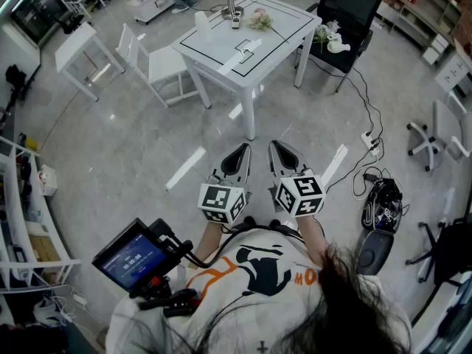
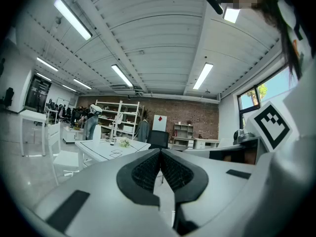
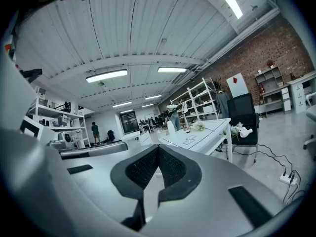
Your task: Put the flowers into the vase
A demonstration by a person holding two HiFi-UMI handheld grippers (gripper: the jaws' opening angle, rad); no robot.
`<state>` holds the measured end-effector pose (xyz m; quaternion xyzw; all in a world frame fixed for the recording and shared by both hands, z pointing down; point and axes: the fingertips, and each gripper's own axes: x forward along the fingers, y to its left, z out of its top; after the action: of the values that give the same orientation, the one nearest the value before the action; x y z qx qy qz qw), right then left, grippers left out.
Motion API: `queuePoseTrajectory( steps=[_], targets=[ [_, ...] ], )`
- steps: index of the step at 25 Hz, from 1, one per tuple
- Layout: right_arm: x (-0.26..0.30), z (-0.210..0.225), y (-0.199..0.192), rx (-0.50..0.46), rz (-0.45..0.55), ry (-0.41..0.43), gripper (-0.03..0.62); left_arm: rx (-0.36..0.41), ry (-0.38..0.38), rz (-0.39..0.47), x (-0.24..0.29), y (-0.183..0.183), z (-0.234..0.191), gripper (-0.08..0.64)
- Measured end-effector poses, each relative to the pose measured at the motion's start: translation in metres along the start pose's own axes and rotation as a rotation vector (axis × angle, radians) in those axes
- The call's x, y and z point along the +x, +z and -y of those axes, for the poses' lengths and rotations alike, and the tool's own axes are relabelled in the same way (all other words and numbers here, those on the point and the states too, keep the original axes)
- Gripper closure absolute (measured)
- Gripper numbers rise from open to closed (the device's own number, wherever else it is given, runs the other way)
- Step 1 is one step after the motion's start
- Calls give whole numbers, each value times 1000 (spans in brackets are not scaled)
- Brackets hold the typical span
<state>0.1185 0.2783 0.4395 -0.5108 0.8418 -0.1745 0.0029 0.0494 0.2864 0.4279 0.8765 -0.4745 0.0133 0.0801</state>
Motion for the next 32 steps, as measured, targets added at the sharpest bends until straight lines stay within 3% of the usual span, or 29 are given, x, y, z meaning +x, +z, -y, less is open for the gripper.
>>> queuePoseTrajectory(
  steps=[19,32],
  targets=[
    [8,-1,-16,18,-35,8,580,-25,27,3,-14,-5,-17,549],
    [31,-3,-28,13,-80,6,580,-27,-7,-40,-3,-18,-31,549]
  ],
)
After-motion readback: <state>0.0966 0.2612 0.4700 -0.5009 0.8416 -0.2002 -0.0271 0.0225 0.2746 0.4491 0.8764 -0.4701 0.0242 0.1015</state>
